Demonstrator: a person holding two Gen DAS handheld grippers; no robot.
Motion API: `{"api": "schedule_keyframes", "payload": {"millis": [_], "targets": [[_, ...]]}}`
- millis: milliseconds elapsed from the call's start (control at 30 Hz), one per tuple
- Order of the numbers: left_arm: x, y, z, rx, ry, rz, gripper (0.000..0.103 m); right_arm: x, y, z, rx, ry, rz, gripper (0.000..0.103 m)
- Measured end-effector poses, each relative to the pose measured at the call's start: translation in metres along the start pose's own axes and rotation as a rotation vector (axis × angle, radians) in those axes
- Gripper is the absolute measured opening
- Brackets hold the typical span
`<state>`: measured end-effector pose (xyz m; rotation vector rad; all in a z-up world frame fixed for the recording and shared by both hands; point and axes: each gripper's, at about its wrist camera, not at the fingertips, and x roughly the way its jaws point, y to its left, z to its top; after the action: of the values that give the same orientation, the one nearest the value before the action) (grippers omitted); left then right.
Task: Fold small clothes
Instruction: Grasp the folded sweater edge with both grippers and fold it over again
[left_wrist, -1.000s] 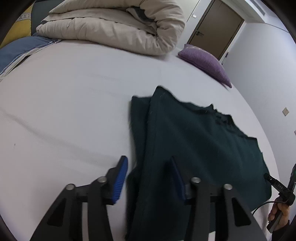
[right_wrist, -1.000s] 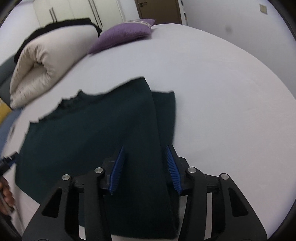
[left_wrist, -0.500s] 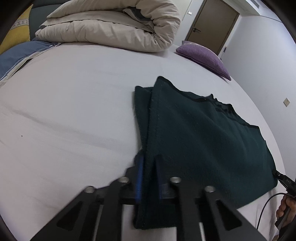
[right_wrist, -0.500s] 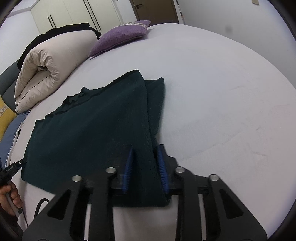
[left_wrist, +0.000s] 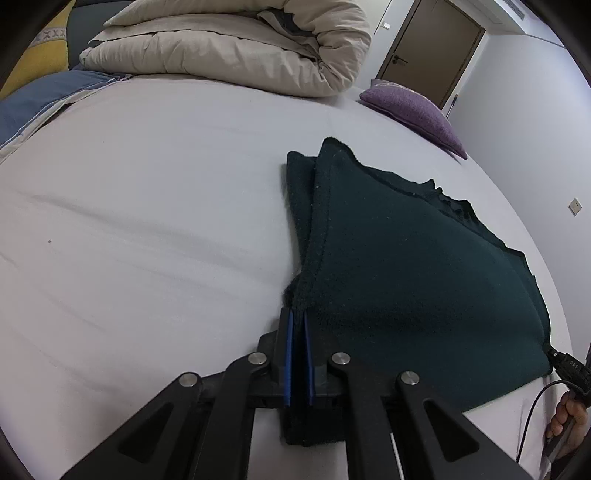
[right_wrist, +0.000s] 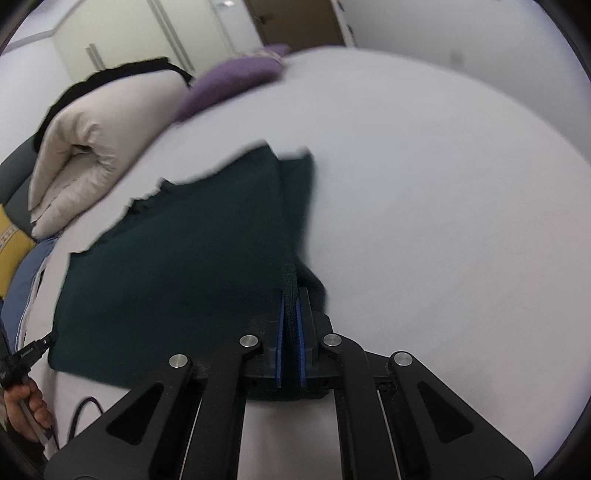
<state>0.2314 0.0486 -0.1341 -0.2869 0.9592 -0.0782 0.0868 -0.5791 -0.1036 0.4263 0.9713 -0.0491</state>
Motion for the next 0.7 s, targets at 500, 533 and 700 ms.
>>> {"api": "schedule_keyframes", "payload": {"millis": [500,533,700], "targets": [[0.002,0.003,0.002,0.015,0.006,0.005,0.008,-0.003,-0.01,-0.006,0.059,-0.009,0.007,0.004],[0.003,0.002,0.002,0.019,0.004,0.008,0.008,-0.003,-0.009,-0.007,0.06,-0.007,0.005,0.004],[0.003,0.002,0.002,0.018,0.005,0.009,0.01,-0.005,-0.013,-0.009,0.094,-0.003,0.02,0.004]]}}
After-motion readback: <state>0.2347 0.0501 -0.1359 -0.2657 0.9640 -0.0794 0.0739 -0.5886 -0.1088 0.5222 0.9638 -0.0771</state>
